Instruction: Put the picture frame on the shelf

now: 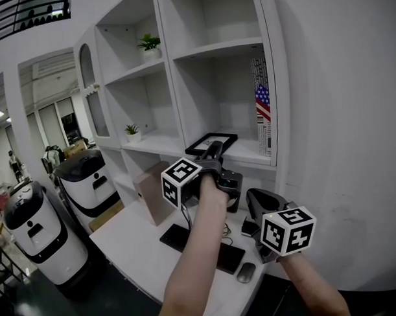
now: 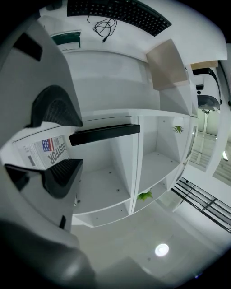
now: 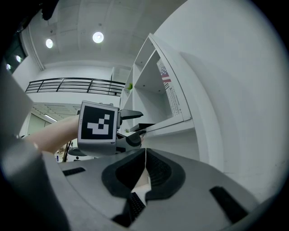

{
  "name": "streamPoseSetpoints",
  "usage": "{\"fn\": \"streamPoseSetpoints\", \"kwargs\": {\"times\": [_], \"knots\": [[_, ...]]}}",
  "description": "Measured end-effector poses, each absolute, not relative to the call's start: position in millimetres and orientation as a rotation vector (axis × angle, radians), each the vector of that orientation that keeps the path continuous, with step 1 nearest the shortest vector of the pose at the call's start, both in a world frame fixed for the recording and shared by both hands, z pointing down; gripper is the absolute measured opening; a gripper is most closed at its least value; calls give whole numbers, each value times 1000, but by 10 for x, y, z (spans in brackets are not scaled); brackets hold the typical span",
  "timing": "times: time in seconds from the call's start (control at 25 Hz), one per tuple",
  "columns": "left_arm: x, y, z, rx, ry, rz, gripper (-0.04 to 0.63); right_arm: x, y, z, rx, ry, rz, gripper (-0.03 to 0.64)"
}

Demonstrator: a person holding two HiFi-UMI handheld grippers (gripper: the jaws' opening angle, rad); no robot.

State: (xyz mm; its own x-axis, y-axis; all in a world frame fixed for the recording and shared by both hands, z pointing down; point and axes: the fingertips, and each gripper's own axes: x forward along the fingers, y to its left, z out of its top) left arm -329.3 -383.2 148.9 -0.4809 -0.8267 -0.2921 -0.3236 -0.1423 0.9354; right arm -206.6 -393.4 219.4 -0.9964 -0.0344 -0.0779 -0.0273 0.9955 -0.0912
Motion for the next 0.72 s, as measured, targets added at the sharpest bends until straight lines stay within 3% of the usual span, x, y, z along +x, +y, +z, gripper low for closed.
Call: {"fn": "streamPoseSetpoints", "kwargs": {"times": [0.12,0.72], "knots": [[-3252,-3828,1534,1312,-1709,-1642,225,-2041,-3935,2206,-63,3061,-140,2],[-3130,-3357,1720,1497,-2056,-1352,229,-2073,-3832,2292,-62,3073,-137,2]]}}
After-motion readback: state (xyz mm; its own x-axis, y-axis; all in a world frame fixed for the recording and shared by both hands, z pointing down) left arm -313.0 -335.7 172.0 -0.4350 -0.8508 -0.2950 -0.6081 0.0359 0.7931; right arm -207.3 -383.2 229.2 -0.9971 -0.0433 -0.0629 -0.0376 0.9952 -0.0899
